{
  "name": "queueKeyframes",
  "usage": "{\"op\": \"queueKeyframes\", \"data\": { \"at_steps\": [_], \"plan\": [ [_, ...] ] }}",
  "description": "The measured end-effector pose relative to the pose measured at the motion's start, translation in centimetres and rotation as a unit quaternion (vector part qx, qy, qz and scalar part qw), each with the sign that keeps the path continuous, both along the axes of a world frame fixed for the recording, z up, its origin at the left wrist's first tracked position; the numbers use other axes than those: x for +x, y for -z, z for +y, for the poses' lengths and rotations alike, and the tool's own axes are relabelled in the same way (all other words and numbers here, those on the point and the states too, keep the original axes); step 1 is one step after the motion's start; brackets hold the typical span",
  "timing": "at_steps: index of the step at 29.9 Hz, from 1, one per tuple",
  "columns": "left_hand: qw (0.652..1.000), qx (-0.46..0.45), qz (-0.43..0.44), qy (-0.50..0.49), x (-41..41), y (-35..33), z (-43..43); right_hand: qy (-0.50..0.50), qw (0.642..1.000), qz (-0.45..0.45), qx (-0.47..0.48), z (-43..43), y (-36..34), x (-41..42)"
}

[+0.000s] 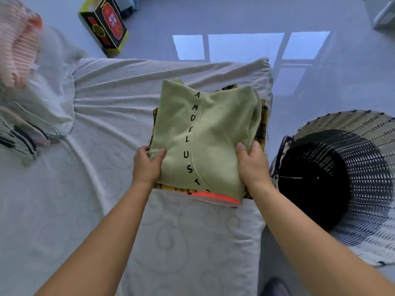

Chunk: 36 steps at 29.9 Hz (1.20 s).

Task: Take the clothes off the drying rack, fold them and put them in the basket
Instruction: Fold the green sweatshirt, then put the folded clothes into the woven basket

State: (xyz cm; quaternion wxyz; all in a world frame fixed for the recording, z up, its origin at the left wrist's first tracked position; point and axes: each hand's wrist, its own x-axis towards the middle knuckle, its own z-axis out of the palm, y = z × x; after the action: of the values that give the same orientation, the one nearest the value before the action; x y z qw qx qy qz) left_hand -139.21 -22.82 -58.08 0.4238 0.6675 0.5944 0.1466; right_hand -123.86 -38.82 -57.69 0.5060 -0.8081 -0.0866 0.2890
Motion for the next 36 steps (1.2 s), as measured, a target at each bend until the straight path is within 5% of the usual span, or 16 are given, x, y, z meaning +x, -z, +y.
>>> {"op": "queueKeyframes", "data": {
  "at_steps": [3,7,12,21,25,36],
  "plan": [
    [0.990,-0.107,0.055,-0.078,-0.8,-0.5,0.3,-0.009,0.986,-0.032,-0.160,-1.5,0.9,-0.7],
    [0.961,-0.248,0.016,-0.122,-1.8,-1.0,0.1,0.040,0.981,0.178,-0.064,-2.5,1.2,-0.3],
    [0.969,-0.217,0.023,-0.119,-1.1,-1.5,-0.2,-0.005,0.969,0.238,-0.063,-3.3,2.8,0.3],
    [0.955,-0.218,0.032,-0.200,1.1,-3.1,-0.7,-0.045,0.905,0.415,0.075,-3.6,1.6,3.0],
    [0.956,-0.224,0.037,-0.184,1.4,-4.8,0.0,-0.032,0.915,0.389,0.100,-3.0,0.7,3.1],
    [0.906,-0.417,-0.042,-0.054,1.9,-9.5,4.1,-0.027,0.905,0.411,0.103,-1.4,-2.0,6.3]
  ]
}}
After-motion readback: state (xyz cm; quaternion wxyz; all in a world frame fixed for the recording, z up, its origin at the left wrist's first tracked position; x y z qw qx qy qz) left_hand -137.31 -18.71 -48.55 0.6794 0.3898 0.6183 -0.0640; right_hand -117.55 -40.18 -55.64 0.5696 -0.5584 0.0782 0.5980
